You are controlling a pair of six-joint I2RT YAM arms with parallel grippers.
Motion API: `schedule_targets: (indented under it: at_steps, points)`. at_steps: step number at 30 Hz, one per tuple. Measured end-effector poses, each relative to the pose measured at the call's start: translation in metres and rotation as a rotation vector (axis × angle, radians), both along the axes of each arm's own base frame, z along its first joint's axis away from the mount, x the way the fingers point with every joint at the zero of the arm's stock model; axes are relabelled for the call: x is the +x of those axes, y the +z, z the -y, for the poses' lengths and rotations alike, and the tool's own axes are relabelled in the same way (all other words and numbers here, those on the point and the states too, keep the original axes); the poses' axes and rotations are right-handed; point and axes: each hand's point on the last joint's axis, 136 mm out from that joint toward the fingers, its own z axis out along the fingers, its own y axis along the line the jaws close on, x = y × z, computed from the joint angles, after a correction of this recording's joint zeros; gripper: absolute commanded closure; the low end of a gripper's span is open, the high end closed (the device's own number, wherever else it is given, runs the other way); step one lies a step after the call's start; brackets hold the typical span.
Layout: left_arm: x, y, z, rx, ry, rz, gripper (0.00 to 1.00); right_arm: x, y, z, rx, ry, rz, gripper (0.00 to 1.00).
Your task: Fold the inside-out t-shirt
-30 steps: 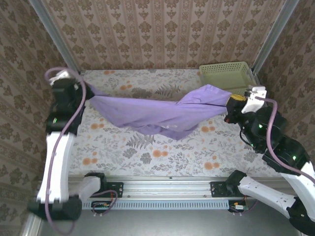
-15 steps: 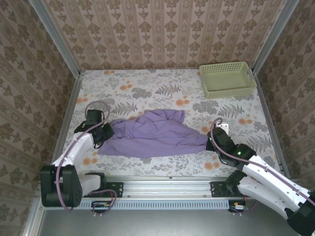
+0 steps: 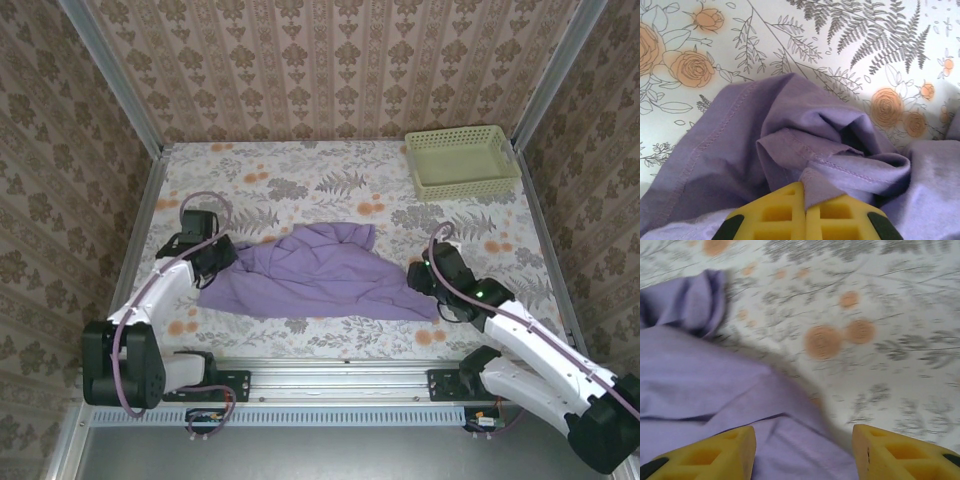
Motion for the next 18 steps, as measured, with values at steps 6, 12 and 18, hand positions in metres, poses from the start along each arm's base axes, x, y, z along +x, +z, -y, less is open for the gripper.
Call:
schedule_targets:
  at_steps: [6,12,18]
  points:
    - [-0.005,-0.005,-0.003,0.014,0.007,-0.004,1.00,0.000,-0.032,-0.042,0.081,0.089,-0.100,0.50]
    - [-0.007,-0.008,-0.003,0.015,0.007,-0.011,1.00,0.006,-0.061,-0.050,0.086,0.051,-0.173,0.52]
    - [-0.009,-0.006,-0.004,0.016,0.009,0.001,1.00,0.009,-0.077,-0.060,0.093,0.053,-0.211,0.62]
